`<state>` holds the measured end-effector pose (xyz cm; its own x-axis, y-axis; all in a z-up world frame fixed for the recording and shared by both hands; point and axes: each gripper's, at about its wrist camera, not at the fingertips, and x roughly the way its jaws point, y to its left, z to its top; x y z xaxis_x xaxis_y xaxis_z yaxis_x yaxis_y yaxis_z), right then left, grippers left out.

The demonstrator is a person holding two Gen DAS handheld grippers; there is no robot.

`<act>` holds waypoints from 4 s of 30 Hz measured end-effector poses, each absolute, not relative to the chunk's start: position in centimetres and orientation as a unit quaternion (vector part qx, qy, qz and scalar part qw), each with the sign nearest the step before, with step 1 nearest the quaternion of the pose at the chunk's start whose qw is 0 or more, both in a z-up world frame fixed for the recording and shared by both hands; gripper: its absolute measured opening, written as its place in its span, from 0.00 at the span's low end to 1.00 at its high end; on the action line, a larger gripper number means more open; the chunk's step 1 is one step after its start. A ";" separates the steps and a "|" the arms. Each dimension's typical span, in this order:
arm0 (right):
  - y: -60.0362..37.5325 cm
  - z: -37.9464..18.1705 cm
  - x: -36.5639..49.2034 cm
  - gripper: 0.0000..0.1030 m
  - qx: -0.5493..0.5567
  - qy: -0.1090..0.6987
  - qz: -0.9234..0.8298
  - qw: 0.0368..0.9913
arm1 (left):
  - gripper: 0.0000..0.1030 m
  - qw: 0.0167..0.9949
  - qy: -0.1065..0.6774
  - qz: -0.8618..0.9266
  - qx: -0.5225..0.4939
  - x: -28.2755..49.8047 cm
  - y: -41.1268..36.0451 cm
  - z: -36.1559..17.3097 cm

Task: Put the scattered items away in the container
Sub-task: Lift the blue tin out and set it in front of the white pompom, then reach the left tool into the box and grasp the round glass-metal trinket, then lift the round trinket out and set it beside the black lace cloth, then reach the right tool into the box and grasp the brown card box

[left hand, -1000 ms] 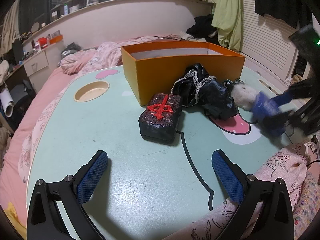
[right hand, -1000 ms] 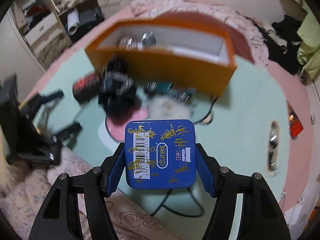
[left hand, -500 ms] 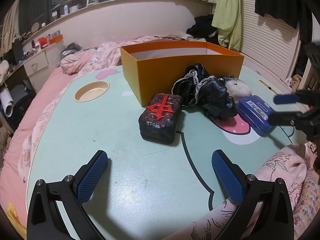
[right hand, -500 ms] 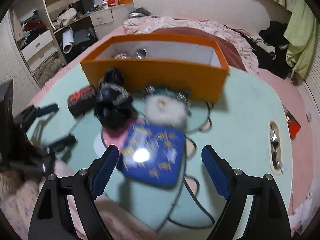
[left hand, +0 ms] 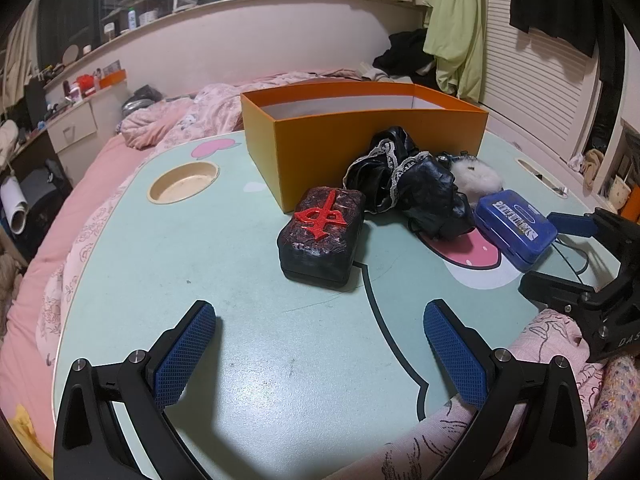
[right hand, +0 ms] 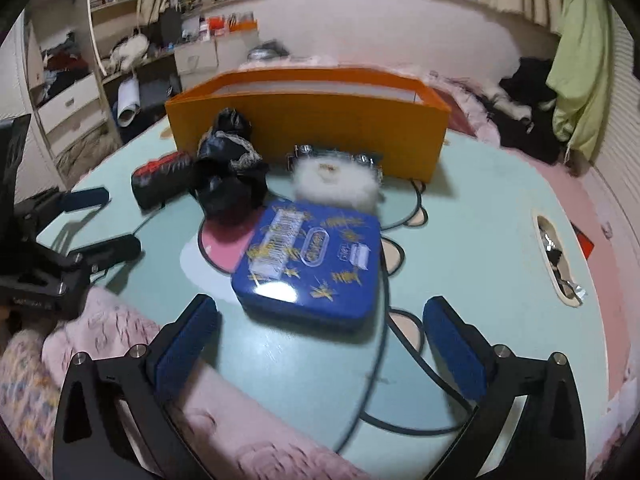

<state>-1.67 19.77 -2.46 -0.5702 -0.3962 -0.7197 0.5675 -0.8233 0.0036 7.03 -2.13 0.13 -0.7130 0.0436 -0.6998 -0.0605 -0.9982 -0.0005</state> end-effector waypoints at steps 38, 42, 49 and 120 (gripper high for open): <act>20.1 -1.9 -0.7 1.00 0.366 0.110 -0.880 0.281 | 0.36 0.055 -0.011 0.890 -0.453 -11.2 -0.1 8.8; 20.1 -1.8 -0.7 1.00 0.366 0.110 -0.880 0.281 | 0.34 0.021 -0.008 0.866 -0.499 -15.3 0.1 6.3; 20.1 -1.7 -0.7 1.00 0.364 0.110 -0.881 0.282 | 0.34 -0.024 -0.019 0.841 -0.541 -18.5 0.6 3.3; 19.6 -1.4 0.0 1.00 0.362 0.111 -0.881 0.282 | 1.00 0.020 0.010 0.909 -0.417 4.9 -0.8 0.0</act>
<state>-0.04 19.64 -1.38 -0.5781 -0.4177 -0.7009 0.5780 -0.8160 0.0096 4.91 -0.82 -0.01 -0.6518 0.0275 -0.7579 -0.0435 -0.9991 0.0011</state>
